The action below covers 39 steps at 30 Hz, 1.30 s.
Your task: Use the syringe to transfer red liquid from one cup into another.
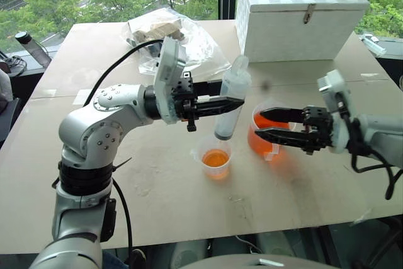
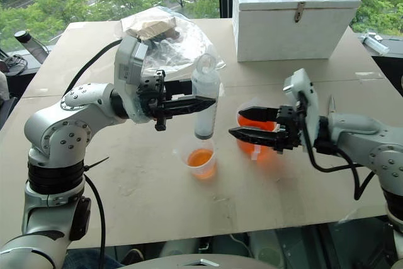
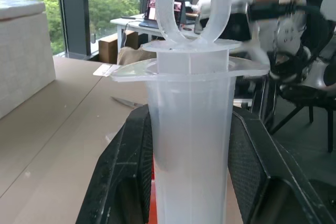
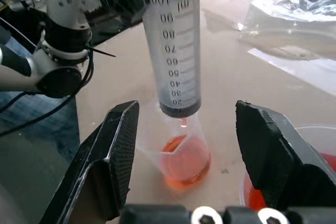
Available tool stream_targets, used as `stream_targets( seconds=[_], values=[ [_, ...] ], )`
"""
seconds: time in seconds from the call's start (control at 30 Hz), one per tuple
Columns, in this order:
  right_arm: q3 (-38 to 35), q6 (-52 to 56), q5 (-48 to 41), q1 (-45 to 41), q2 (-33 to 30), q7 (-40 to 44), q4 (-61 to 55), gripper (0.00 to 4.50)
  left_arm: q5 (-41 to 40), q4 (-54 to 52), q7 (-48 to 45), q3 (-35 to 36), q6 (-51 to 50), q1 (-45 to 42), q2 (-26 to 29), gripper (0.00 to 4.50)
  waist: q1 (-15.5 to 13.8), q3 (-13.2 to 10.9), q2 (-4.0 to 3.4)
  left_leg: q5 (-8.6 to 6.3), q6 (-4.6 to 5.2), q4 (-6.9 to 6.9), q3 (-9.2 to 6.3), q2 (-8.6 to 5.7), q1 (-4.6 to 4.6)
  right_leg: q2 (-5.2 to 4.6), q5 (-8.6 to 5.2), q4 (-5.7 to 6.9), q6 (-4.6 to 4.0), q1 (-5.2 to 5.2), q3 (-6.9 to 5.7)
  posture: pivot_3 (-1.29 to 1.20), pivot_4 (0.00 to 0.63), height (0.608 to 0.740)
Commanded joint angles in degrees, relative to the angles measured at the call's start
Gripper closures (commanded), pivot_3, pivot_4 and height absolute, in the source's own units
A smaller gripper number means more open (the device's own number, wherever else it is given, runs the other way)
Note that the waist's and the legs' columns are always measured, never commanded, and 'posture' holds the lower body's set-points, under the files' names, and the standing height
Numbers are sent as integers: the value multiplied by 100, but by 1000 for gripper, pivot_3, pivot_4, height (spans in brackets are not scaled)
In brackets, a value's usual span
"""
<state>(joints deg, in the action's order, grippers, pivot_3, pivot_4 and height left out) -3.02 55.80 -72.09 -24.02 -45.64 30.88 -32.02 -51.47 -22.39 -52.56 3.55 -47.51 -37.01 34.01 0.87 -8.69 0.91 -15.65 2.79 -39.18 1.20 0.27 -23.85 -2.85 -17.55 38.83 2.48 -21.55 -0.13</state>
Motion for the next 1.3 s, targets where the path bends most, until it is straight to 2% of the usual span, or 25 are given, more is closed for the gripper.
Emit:
stream_targets(
  seconds=[0.03,0.27,0.43,0.5,0.57,0.6,0.7,0.9,0.93,1.17,1.3],
  values=[
    [374,-217,429,-248,526,-385,-206,1410,-238,-60,120,154,-51,-199,-7,3112,-5,0,0,0,-1,0,-1,0,0,1,0,1,0,0,0,0,150,740],
    [609,-350,824,-541,1438,-793,-145,1410,-396,-42,241,137,-185,-236,2,3112,-42,-1,2,1,-2,0,-2,-1,-1,-1,0,-2,0,-3,-3,0,150,740],
    [464,-302,555,-691,1868,-1093,-100,1410,-417,-53,351,119,-215,-237,-19,3112,-19,-1,1,2,-3,0,-2,-2,-1,-1,0,0,0,-4,-3,0,150,740],
    [491,-235,613,-706,1825,-1074,-112,1952,-429,-40,391,129,-223,-247,-28,3112,-14,-1,1,2,-3,1,-3,-2,0,0,0,1,0,-5,-3,0,150,740],
    [516,-175,600,-693,1752,-1031,-147,2782,-441,-30,418,141,-217,-253,-27,3112,-18,-1,2,2,-3,1,-2,-3,0,-1,0,0,0,-5,-3,0,150,740],
    [513,-159,582,-684,1741,-1047,-154,3042,-453,-29,438,147,-217,-255,-34,3112,-19,0,2,2,-3,0,-2,-3,0,-1,0,0,0,-5,-3,0,150,740],
    [528,-144,541,-695,1732,-1053,-153,3102,-482,-24,461,153,-228,-249,-38,3112,-14,-1,2,2,-3,1,-2,-3,0,0,0,0,0,-5,-3,0,150,740],
    [470,-103,446,-759,1807,-1177,-91,3102,-529,-53,547,197,-283,-211,18,376,-12,-1,2,1,-3,1,-2,-3,0,0,0,1,0,-5,-2,0,150,740],
    [459,-98,425,-768,1823,-1192,-82,3102,-600,-61,489,220,-317,-195,64,69,-13,-1,2,2,-3,1,-2,-3,0,0,0,1,0,-5,-2,0,150,740],
    [150,-89,-42,-790,1830,-1455,-32,3102,-1148,-109,203,648,-492,-45,528,69,-6,-1,1,2,-3,1,-2,-3,0,0,0,1,0,-6,-2,0,150,740],
    [-319,-55,-746,-891,1589,-1591,87,3102,-1478,7,207,971,-643,-7,829,69,-10,-1,1,1,-3,1,-2,-3,0,-1,0,1,0,-6,-3,0,150,740]
  ],
)
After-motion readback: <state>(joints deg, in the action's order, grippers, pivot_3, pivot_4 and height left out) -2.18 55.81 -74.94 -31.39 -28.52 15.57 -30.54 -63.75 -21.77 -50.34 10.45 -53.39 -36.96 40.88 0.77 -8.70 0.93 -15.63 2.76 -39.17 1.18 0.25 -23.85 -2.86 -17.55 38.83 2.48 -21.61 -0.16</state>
